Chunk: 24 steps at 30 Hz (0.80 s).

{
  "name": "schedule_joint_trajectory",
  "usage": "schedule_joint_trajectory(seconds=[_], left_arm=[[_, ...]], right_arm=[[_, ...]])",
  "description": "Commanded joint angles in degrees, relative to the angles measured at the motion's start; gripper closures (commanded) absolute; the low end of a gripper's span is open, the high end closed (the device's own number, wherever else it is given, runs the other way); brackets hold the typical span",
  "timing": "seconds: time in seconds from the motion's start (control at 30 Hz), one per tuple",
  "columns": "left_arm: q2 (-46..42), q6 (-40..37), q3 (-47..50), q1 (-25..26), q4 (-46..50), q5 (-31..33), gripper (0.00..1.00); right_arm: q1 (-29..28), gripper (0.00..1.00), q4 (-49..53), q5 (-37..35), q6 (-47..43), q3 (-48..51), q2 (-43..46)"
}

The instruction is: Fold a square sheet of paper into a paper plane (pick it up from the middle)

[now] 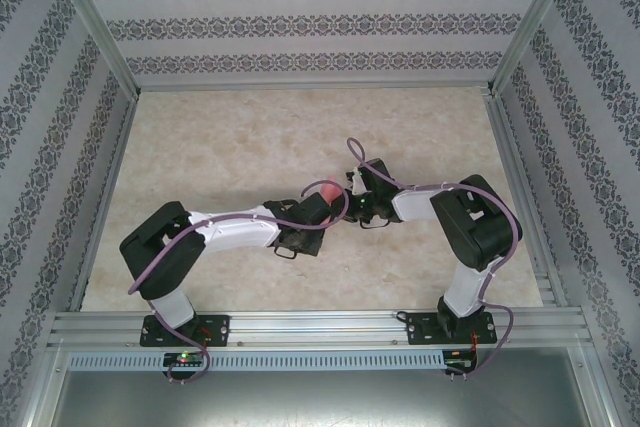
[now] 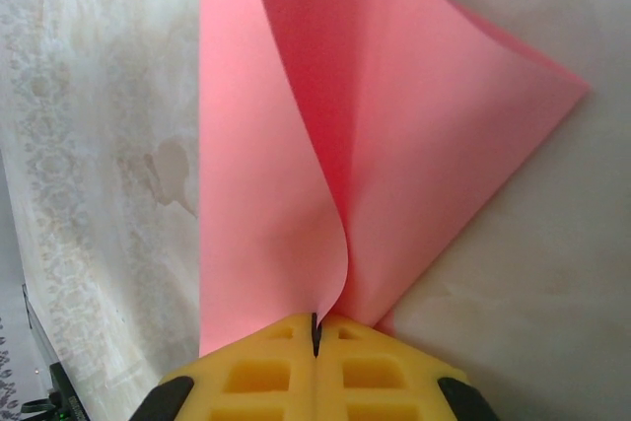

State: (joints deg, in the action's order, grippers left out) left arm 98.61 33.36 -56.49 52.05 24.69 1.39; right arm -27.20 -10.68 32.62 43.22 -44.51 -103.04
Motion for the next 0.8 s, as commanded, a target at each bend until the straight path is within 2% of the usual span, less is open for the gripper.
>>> schedule_joint_trajectory(seconds=[0.0, 0.27, 0.77], left_arm=[[2.13, -2.28, -1.65, 1.33, 4.84, 3.76, 0.97], [4.49, -5.17, -3.34, 2.18, 7.65, 4.86, 0.96], [0.09, -9.51, -3.01, 2.18, 9.1, 2.0, 0.85]], right_arm=[[0.75, 1.0, 0.83, 0.07, -1.47, -0.84, -1.35], [1.1, 1.0, 1.18, -0.11, -1.65, -1.22, -2.06], [1.19, 1.0, 5.05, -0.64, -3.48, -3.34, -3.48]])
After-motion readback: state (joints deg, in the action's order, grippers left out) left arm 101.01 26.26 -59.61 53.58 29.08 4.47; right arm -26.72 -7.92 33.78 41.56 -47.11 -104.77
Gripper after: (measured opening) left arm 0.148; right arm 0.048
